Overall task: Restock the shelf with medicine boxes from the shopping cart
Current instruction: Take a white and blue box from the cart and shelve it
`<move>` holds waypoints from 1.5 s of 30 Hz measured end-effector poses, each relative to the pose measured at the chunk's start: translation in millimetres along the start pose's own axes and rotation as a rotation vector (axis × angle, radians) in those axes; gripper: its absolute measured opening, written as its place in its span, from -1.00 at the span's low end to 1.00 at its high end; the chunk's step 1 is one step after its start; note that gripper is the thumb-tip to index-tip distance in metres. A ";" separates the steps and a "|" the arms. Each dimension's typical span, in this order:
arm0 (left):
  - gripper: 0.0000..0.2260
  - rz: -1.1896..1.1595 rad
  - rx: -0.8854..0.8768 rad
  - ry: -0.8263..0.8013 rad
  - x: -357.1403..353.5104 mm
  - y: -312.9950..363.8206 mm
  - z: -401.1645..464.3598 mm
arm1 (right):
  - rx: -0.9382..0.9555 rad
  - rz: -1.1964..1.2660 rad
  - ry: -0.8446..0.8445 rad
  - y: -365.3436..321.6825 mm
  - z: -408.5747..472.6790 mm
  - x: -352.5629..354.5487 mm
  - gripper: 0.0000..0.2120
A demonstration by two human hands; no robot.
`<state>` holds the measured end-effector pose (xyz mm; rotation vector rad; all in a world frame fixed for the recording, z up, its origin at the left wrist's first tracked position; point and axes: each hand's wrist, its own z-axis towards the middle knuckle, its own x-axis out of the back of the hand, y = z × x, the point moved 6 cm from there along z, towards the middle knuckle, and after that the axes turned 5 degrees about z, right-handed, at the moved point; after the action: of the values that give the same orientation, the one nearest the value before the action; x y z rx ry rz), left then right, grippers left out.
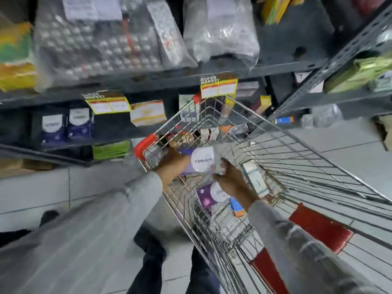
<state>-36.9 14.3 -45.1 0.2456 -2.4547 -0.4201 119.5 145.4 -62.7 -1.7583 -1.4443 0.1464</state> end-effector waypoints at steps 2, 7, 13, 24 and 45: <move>-0.89 -0.158 0.004 -0.085 -7.8 -0.4 10.2 | -0.027 0.041 -0.028 4.1 15.6 -8.2 -0.44; -0.75 -0.192 0.054 -0.240 -26.6 -15.6 10.6 | -0.107 0.102 -0.115 23.0 44.4 -29.8 -0.52; -0.79 -0.235 -0.023 -0.183 -5.6 7.7 -27.2 | -0.010 0.147 0.050 7.9 12.4 -10.3 -0.60; -0.59 -0.557 -0.490 0.027 122.7 51.2 -168.3 | 0.560 0.317 0.315 -159.9 -154.1 83.4 -0.68; -0.50 -0.828 -1.162 0.740 547.6 -43.4 -438.9 | 1.325 0.426 0.160 -618.6 -397.1 -9.9 -0.77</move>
<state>-193.9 -280.6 573.6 0.7185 -1.0205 -1.6355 -129.3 -75.6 592.8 -0.8618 -0.5115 0.9205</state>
